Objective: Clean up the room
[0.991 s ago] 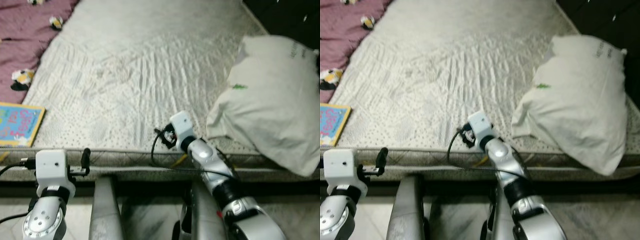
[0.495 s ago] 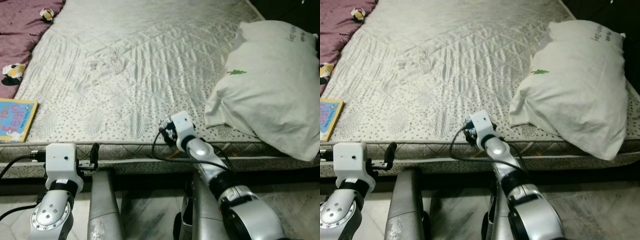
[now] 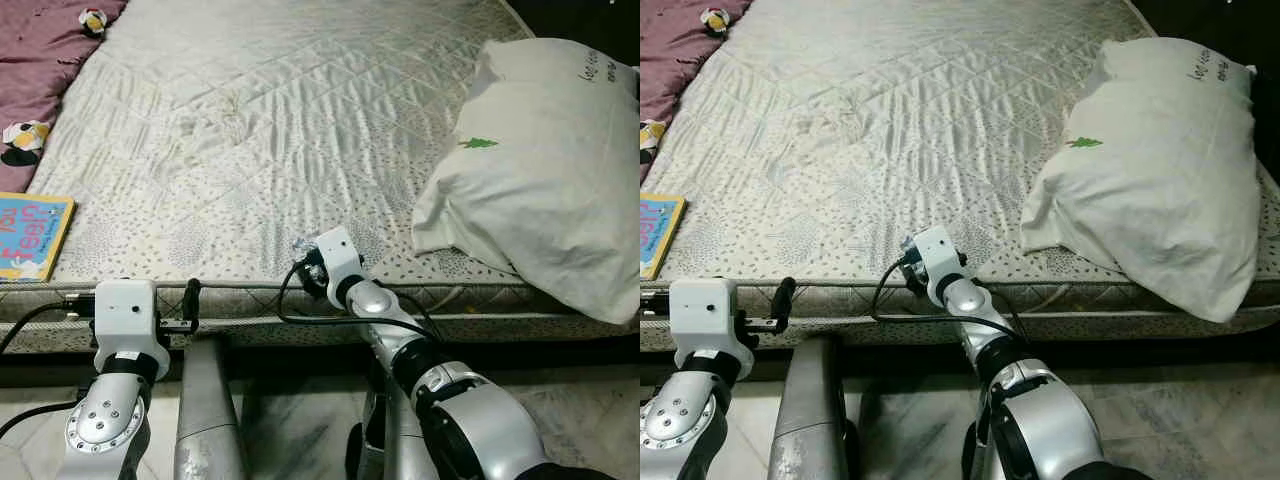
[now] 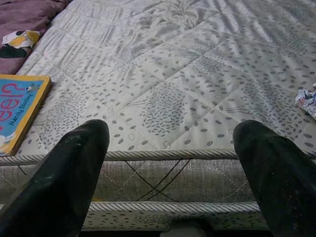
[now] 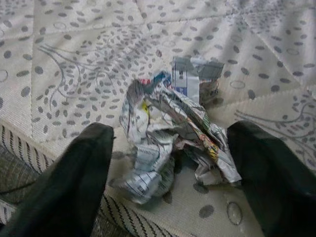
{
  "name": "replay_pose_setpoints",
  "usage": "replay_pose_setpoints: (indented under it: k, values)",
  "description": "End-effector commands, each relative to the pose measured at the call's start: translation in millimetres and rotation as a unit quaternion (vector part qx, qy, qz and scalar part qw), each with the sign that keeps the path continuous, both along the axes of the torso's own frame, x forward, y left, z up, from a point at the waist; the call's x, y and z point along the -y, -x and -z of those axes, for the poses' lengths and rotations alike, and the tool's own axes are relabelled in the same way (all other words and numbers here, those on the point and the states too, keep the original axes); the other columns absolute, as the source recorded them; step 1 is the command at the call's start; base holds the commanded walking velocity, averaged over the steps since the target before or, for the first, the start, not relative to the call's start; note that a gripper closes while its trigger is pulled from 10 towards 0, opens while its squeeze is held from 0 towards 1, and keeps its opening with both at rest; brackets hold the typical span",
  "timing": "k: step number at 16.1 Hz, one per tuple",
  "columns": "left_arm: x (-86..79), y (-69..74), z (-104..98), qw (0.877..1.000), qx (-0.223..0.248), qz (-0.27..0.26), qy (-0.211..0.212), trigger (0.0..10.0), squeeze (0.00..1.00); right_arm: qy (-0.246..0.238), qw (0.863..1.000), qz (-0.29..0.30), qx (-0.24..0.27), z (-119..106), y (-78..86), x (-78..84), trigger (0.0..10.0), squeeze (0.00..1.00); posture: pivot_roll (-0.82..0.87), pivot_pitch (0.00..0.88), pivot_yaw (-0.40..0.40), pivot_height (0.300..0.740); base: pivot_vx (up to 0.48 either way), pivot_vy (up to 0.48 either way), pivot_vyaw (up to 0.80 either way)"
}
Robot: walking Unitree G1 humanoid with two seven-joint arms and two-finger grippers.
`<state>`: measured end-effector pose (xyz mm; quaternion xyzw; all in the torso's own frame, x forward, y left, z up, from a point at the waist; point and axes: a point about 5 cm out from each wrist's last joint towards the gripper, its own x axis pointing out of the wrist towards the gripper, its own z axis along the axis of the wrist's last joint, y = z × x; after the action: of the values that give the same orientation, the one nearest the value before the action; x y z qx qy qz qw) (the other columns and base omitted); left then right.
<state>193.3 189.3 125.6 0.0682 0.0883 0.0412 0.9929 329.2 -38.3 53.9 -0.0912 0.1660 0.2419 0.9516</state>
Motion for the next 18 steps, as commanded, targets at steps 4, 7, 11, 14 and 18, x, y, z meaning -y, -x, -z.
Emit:
replay_pose_setpoints:
  k: [4,7,11,14,18]
  values:
    - [0.7,0.6,-1.3,1.000,0.003,-0.007,-0.003,10.0,0.00,0.012,1.000,0.001,-0.022,9.2,5.2,-1.5,0.0,0.00,0.25,0.121,-0.084,0.510,0.000,0.000,0.00]
    - [1.2,-1.1,-1.0,1.000,0.005,-0.007,-0.003,10.0,0.00,0.014,1.000,0.001,-0.020,7.5,3.9,-2.8,0.0,0.00,0.25,0.112,-0.082,0.510,0.000,0.000,0.00]
    - [2.0,-4.0,-1.2,1.000,0.008,-0.004,-0.003,10.0,0.00,0.012,1.000,0.004,-0.018,5.9,1.9,-0.7,0.0,0.00,0.25,0.101,-0.079,0.510,0.000,0.000,0.00]
    - [3.9,-5.6,-1.1,1.000,0.010,-0.001,-0.002,10.0,0.00,0.011,1.000,0.009,-0.019,6.8,1.4,3.1,0.0,0.00,0.25,0.094,-0.081,0.510,0.000,0.000,0.00]
    - [3.4,-6.5,-1.0,1.000,0.012,-0.003,-0.003,10.0,0.00,0.009,1.000,0.011,-0.017,5.0,-0.2,3.7,0.0,0.00,0.25,0.092,-0.090,0.510,0.000,0.000,0.00]
